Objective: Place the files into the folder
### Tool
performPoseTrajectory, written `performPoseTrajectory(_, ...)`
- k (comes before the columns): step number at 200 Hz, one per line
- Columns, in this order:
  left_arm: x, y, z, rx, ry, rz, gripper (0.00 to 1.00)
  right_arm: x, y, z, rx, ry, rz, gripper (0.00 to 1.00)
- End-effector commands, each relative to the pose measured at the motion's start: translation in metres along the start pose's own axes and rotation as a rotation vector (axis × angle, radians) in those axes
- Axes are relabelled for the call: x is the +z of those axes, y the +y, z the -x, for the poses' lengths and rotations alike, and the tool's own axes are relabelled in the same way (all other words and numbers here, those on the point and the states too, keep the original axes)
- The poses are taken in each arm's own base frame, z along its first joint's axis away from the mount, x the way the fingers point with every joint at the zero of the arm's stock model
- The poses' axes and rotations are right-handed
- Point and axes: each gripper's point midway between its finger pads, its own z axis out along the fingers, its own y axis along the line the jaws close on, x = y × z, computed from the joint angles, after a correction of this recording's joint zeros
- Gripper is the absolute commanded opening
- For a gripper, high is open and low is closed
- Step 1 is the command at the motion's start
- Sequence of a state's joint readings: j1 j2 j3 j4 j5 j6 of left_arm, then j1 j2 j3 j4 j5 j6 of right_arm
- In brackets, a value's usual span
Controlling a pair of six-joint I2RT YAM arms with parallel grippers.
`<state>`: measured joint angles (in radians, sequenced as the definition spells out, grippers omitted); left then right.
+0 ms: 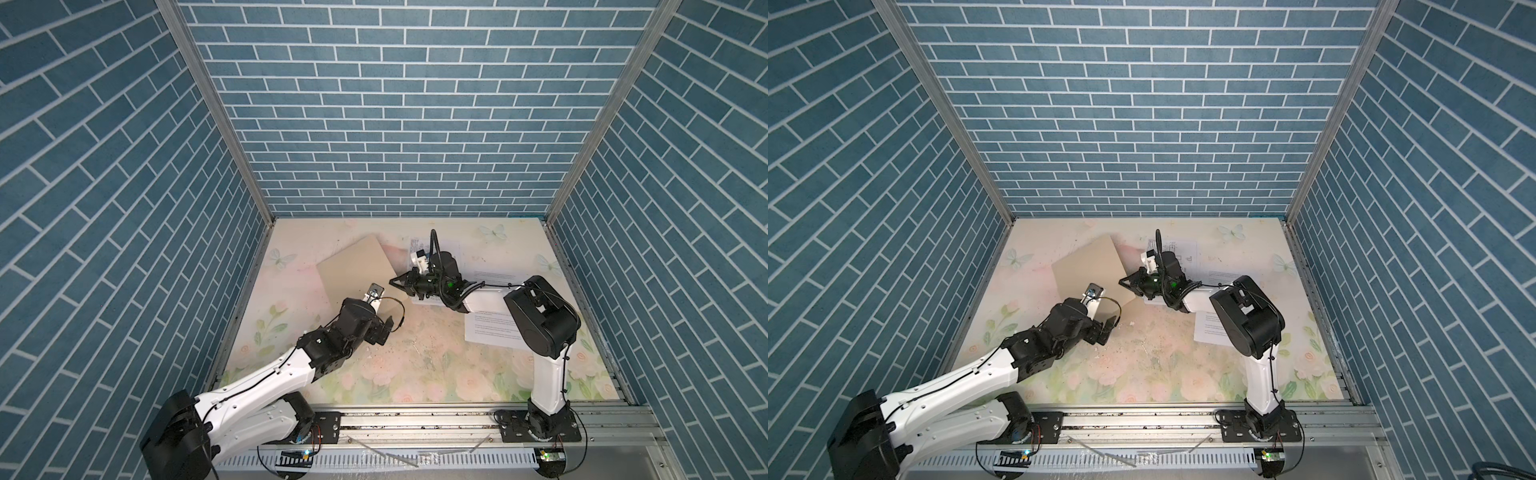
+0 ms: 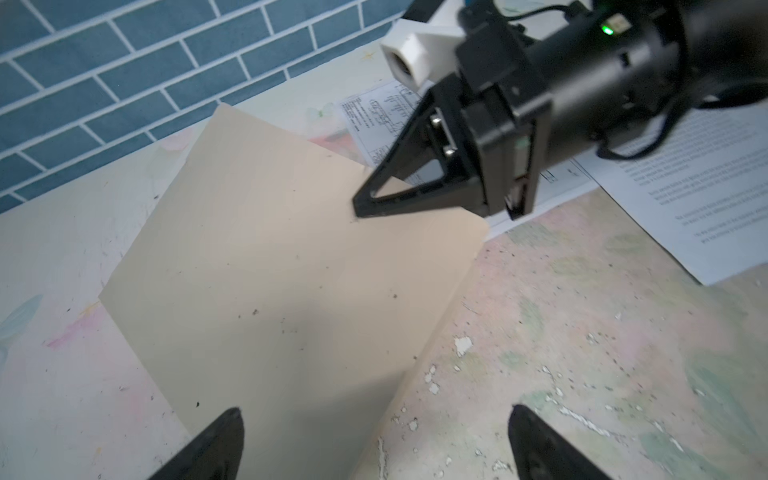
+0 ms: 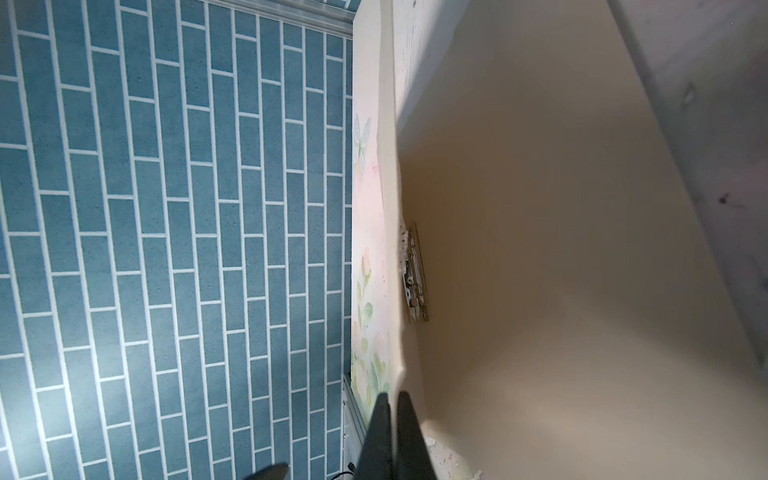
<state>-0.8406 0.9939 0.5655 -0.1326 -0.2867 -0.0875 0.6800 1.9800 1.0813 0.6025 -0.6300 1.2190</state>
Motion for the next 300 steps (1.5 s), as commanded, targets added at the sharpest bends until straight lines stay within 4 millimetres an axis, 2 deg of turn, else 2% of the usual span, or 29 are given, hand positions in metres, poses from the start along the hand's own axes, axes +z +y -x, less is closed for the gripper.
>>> performPoseTrajectory(1,-0.003,-0.012,-0.015,0.113,0.036,-0.016,1.0,-0.007,0.003,0.0,0.018,-0.02,-0.016,0.0)
performPoseTrajectory(25,-0.003,-0.026,-0.022,0.198,0.068,-0.014,0.99,-0.008,0.0,0.002,0.028,-0.032,-0.032,0.0)
performPoseTrajectory(50,0.002,-0.031,-0.026,0.251,0.084,0.038,0.97,-0.012,0.001,0.003,0.031,-0.051,-0.044,0.0)
performPoseTrajectory(113,0.028,-0.007,-0.025,0.289,0.163,0.318,0.92,-0.019,0.009,-0.005,0.043,-0.059,-0.043,0.0)
performPoseTrajectory(142,0.038,-0.006,-0.025,0.292,0.145,0.361,0.89,-0.023,0.015,-0.009,0.048,-0.065,-0.018,0.0)
performPoseTrajectory(194,0.04,0.004,-0.033,0.287,0.12,0.426,0.81,-0.025,0.024,-0.024,0.035,-0.053,0.01,0.0)
performPoseTrajectory(213,0.039,0.003,-0.034,0.277,0.093,0.411,0.74,-0.025,0.025,-0.03,0.031,-0.044,0.014,0.0)
performPoseTrajectory(300,0.033,-0.001,-0.029,0.313,0.075,0.36,0.24,-0.026,0.039,-0.045,-0.003,-0.049,0.015,0.04)
